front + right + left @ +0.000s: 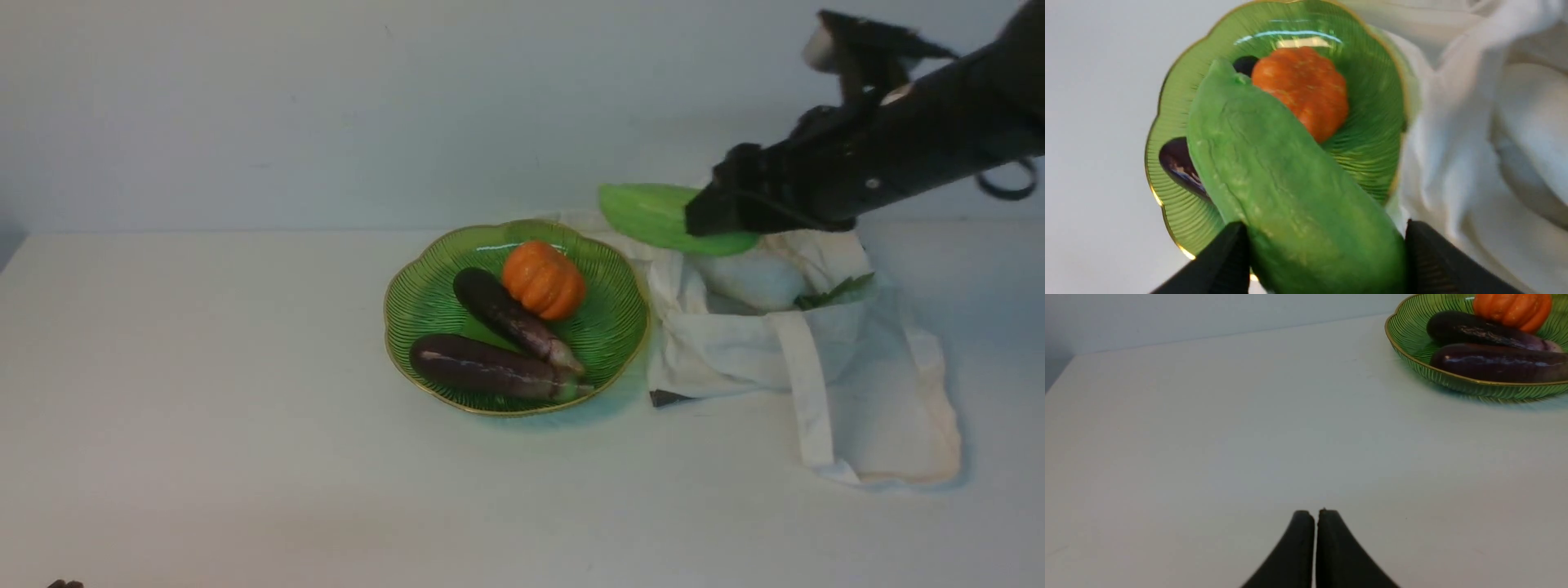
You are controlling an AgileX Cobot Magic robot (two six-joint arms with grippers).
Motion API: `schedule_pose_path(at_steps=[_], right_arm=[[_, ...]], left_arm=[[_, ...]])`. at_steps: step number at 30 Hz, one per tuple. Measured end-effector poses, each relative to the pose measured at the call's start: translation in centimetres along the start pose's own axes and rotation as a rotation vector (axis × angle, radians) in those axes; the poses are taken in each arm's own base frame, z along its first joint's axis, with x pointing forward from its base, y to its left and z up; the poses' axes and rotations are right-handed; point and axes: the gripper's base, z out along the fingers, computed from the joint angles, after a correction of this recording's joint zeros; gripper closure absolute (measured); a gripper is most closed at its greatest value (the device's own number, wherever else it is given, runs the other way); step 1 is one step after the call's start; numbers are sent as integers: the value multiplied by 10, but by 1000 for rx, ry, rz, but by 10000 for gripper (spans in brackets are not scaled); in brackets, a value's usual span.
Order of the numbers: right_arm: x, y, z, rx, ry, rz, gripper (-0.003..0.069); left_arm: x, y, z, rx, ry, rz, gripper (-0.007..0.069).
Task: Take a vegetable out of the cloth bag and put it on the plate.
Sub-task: Use the right arm to put the chayote into the empty plate on the left
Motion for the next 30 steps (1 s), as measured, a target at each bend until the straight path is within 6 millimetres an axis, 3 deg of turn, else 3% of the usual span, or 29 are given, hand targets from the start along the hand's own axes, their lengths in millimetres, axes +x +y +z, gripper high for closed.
schedule_pose_path(at_steps=[6, 12, 16, 22, 27, 30], right_arm=[[22, 32, 76, -9, -3, -40, 222], [33, 34, 107, 20, -21, -65, 222], [32, 32, 109, 36, -45, -105, 184], [29, 28, 109, 49, -71, -100, 49], [26, 25, 103, 49, -70, -92, 29], [18, 25, 89, 44, -88, -95, 29]], left_arm=[[0, 0, 0, 0, 0, 0, 629], [0, 0, 0, 0, 0, 0, 629], [0, 0, 0, 0, 0, 0, 629], [0, 0, 0, 0, 0, 0, 629], [0, 0, 0, 0, 0, 0, 629], [0, 0, 0, 0, 0, 0, 629]])
